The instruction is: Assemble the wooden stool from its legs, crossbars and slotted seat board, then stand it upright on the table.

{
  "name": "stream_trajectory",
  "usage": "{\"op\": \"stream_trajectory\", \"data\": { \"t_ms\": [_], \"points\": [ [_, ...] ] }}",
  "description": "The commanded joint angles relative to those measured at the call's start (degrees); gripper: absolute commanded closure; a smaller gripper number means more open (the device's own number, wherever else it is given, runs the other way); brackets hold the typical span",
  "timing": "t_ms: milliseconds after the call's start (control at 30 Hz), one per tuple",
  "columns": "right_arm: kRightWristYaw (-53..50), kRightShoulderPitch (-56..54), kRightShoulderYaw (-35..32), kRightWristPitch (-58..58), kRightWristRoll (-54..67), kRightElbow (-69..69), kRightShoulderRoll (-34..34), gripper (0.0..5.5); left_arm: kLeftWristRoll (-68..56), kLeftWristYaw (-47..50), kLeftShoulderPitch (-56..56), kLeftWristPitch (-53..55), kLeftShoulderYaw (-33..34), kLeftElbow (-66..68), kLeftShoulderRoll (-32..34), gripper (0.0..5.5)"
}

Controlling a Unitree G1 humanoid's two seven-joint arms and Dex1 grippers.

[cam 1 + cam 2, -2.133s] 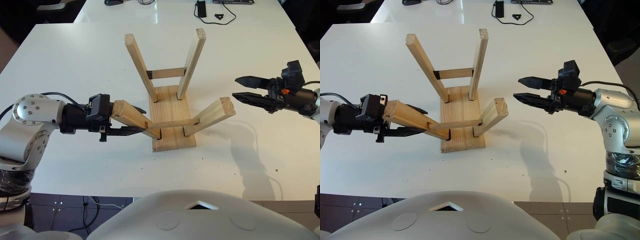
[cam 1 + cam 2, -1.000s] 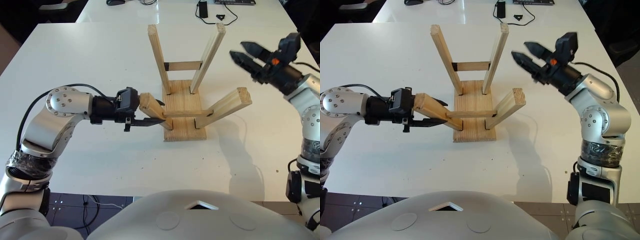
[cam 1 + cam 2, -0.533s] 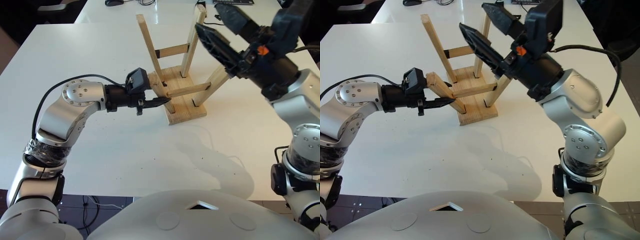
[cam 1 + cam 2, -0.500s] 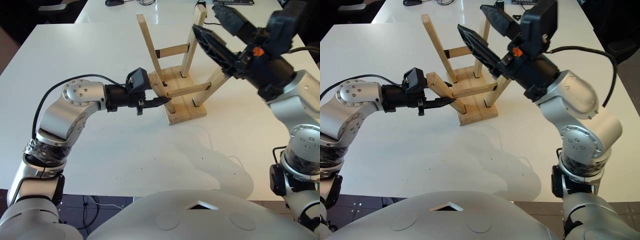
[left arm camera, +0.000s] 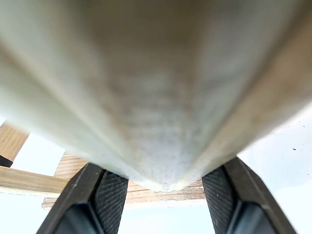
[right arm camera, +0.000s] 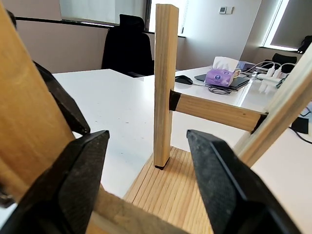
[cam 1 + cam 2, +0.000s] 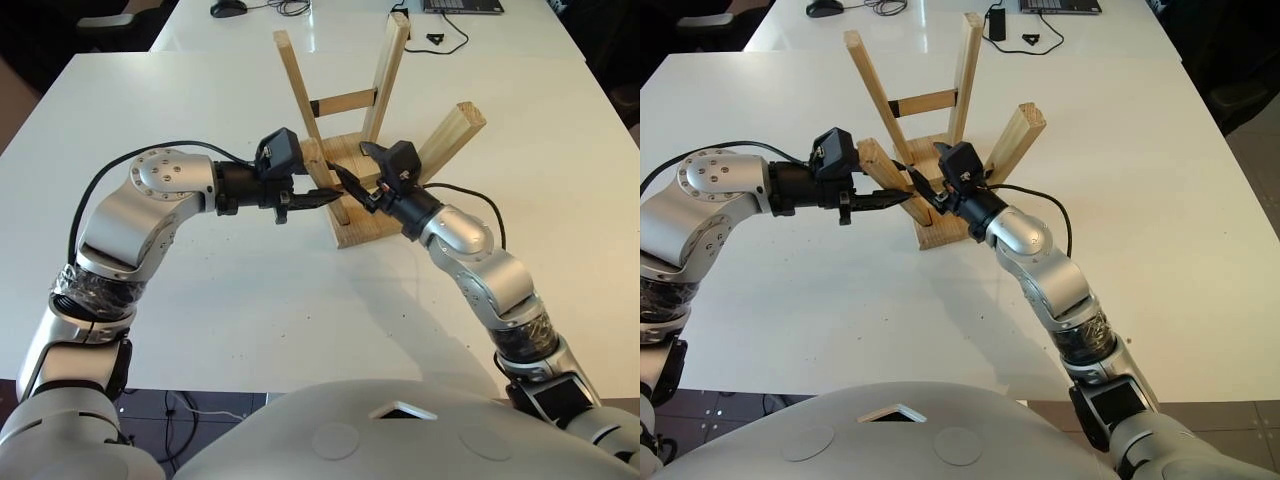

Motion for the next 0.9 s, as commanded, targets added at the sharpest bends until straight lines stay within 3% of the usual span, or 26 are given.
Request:
{"op": "stream_trajectory", "data": {
  "t_ms": [33, 200, 367, 433, 533, 667, 800, 900],
  "points": [
    [2.43, 4.27, 3.19, 3.80, -4.07, 4.92, -1.69, 2.58, 4.98, -0.92, 1.53, 4.26, -3.85, 3.08, 1.88, 3.45],
    [8.15, 2.23, -6.51, 0.35, 7.09, -8.00, -0.06, 2.58, 5.87, -1.22, 2.28, 4.01, -4.49, 3.90, 2.14, 3.45],
    [-1.14, -9.15, -28.51, 5.36, 42.57, -16.50, 3.44, 2.58, 5.97, -1.34, 2.55, 4.28, -4.79, 3.92, 2.38, 3.45],
    [-3.60, -13.60, -34.93, 4.90, 47.15, -14.72, 0.12, 2.58, 5.96, -1.29, 2.48, 4.48, -5.07, 3.86, 2.22, 3.45],
    [-4.31, -15.67, -41.59, 4.26, 42.98, -7.22, -5.58, 2.58, 6.23, -1.42, 2.57, 4.56, -5.93, 3.70, 2.11, 3.45],
    [-4.56, -13.61, -39.92, 0.44, 25.51, 4.27, -11.78, 2.58, 6.67, -1.72, 2.18, 4.60, -7.25, 4.54, 1.55, 3.45],
    [-5.53, -9.01, -31.55, -6.19, 5.47, 15.85, -15.09, 2.58, 5.64, -1.71, 1.97, 5.77, -7.29, 4.30, 0.75, 3.45],
    [-4.58, -5.38, -24.92, -8.88, -3.19, 16.71, -13.83, 2.58, 5.51, -2.04, 1.96, 5.90, -7.33, 4.21, 0.97, 3.45]
  ]
}}
